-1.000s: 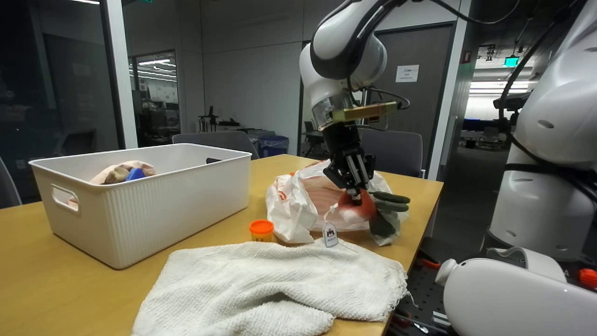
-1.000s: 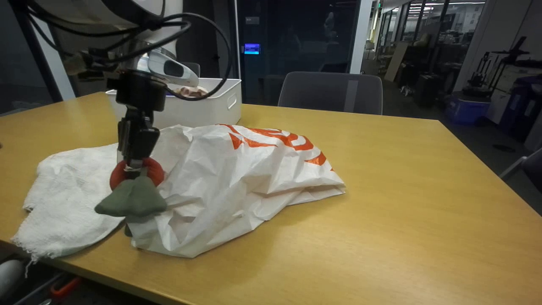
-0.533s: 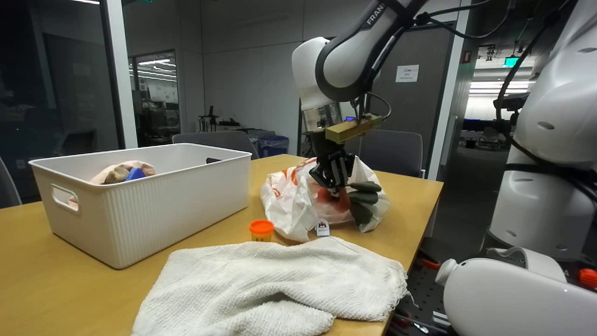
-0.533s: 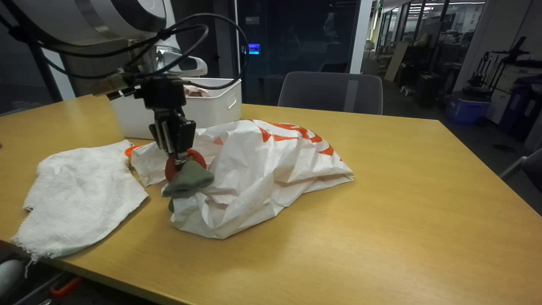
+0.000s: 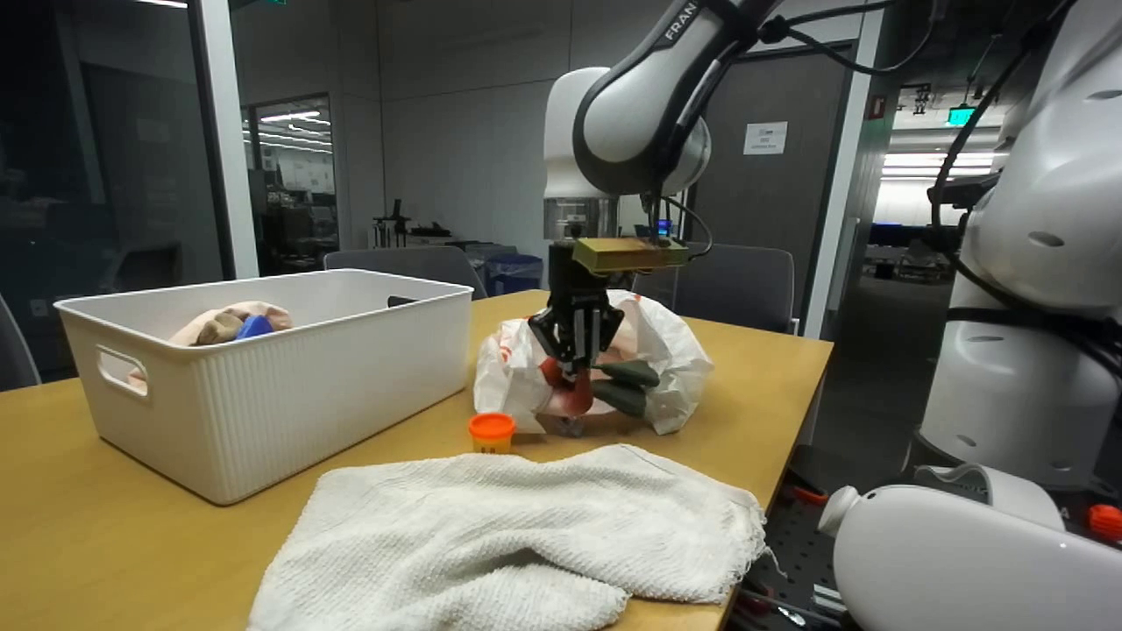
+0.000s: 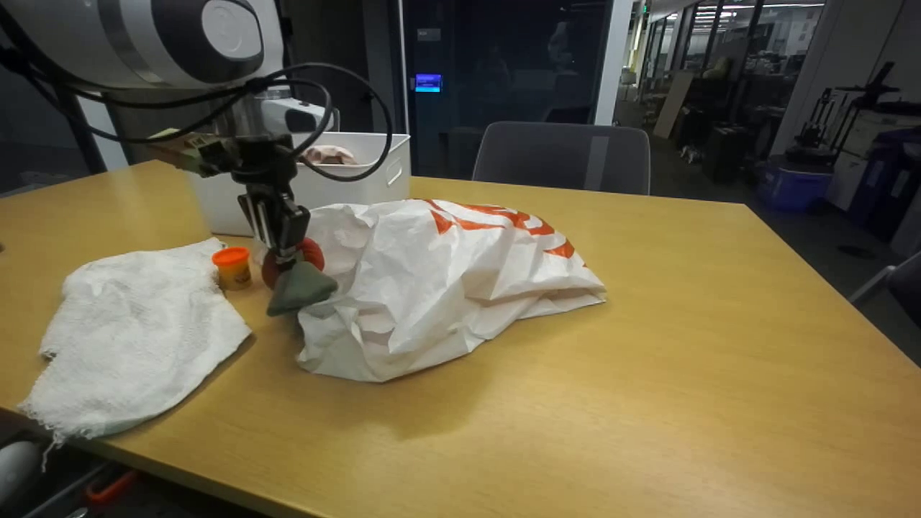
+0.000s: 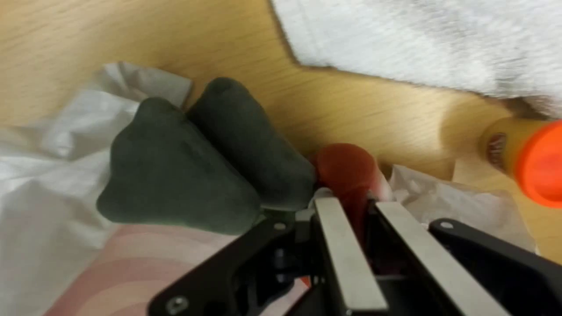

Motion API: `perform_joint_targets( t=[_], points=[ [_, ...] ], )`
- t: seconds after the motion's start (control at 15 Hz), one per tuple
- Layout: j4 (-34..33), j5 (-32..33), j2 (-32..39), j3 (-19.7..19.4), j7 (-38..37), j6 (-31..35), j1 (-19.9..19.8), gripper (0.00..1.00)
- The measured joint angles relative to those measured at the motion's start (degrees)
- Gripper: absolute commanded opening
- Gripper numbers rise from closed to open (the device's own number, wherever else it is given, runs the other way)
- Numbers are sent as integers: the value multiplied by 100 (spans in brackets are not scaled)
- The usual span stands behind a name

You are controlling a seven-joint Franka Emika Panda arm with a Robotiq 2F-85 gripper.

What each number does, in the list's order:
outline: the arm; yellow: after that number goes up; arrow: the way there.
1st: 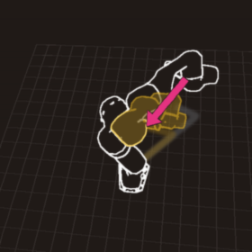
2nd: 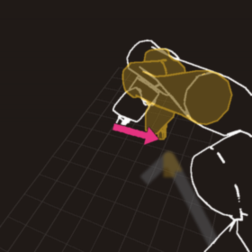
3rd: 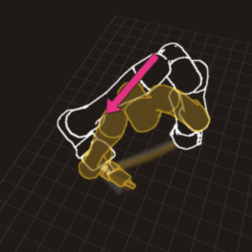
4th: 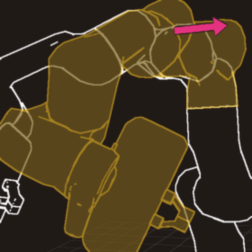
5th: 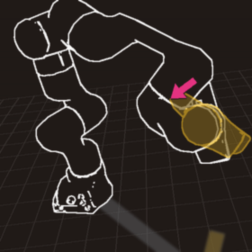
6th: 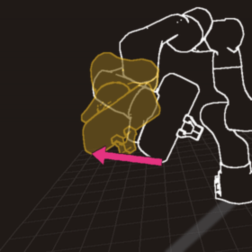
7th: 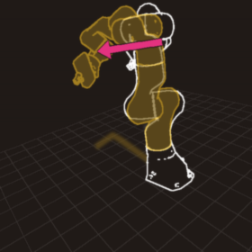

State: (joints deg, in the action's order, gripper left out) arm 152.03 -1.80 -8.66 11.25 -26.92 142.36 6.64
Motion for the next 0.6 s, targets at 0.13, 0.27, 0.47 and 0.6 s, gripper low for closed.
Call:
perform_joint_targets(
  t=[0.13,0.27,0.47,0.6],
  points=[
    [-18,-723,26,-5,494,267,169,15],
    [-40,-503,17,19,513,377,186,16],
    [-38,886,-28,246,-88,400,-180,19],
    [-36,1874,-72,359,-595,387,-434,22]
  ],
)
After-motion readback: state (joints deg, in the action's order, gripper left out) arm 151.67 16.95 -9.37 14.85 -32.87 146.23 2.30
